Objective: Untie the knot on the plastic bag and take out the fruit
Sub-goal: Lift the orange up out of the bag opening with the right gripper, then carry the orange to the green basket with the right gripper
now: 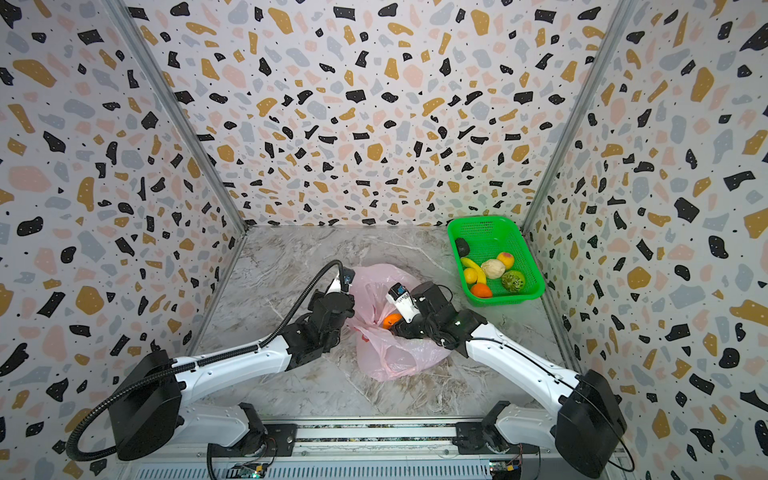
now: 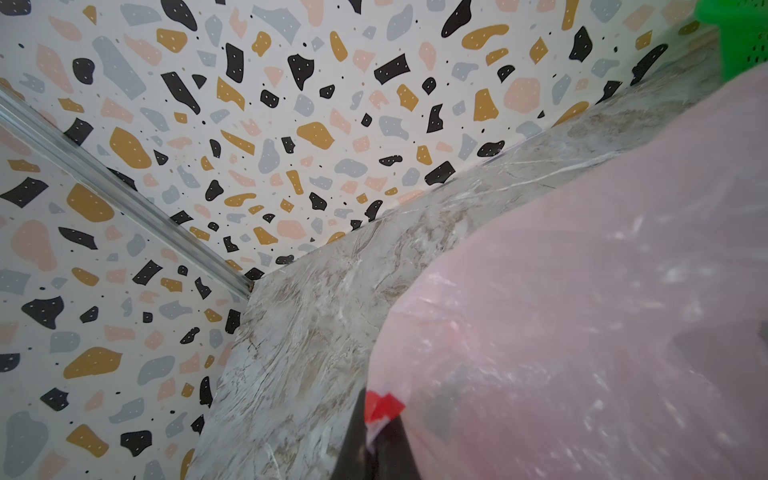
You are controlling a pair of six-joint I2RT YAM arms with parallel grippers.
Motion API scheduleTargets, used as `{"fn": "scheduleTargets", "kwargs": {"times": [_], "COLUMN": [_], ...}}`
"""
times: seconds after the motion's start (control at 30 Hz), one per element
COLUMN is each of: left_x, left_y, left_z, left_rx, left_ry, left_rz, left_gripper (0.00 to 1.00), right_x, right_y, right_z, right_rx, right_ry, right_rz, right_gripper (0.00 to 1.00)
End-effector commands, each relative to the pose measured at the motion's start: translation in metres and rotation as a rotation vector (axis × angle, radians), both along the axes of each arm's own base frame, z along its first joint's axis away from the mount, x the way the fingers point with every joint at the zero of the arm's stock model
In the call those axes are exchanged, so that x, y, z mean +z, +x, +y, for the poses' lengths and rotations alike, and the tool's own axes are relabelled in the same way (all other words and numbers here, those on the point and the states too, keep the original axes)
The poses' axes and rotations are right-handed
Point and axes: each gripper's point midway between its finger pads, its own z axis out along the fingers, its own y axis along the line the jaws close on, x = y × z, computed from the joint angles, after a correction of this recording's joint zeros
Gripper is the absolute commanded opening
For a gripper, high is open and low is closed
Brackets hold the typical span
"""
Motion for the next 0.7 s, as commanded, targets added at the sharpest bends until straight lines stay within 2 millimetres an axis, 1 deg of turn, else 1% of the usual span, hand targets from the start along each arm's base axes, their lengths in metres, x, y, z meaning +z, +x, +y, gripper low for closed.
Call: {"fn": "scheduleTargets", "kwargs": {"times": [0.0,0.07,0.2,0.3,0.33,0.4,0.5,0.57,0.67], "left_x": [0.004,0.008,0.015,0.02,0.022,0.024,0.016,0.01,0.008], "left_y": [0.002,0.0,-0.005,-0.006,-0.008,-0.008,-0.004,-0.001,0.003], "left_z": [0.012,0.011,0.004,-0.005,-0.011,-0.021,-0.034,-0.038,-0.04], "left_rx": [0.052,0.036,-0.013,-0.045,-0.061,-0.095,-0.126,-0.121,-0.106], "left_ry": [0.02,0.004,-0.013,0.003,0.01,0.017,0.047,0.057,0.072], "left_rz": [-0.016,-0.02,-0.029,-0.031,-0.033,-0.029,0.016,0.034,0.043], "left_gripper": [0.0,0.0,0.0,0.0,0.0,0.0,0.0,0.0,0.0], "right_x": [0.029,0.048,0.069,0.084,0.087,0.1,0.119,0.128,0.132], "right_y": [-0.01,-0.007,0.008,0.018,0.021,0.024,0.027,0.028,0.025], "right_z": [-0.004,-0.007,-0.012,-0.008,-0.006,0.002,0.015,0.02,0.023], "right_rx": [0.001,-0.014,-0.067,-0.07,-0.064,-0.035,0.012,0.027,0.041], "right_ry": [0.082,0.133,0.177,0.213,0.225,0.272,0.343,0.37,0.389], "right_rz": [-0.028,-0.068,-0.113,-0.157,-0.163,-0.187,-0.206,-0.21,-0.199], "right_gripper": [0.61,0.61,0.62,0.62,0.62,0.62,0.62,0.62,0.61]}}
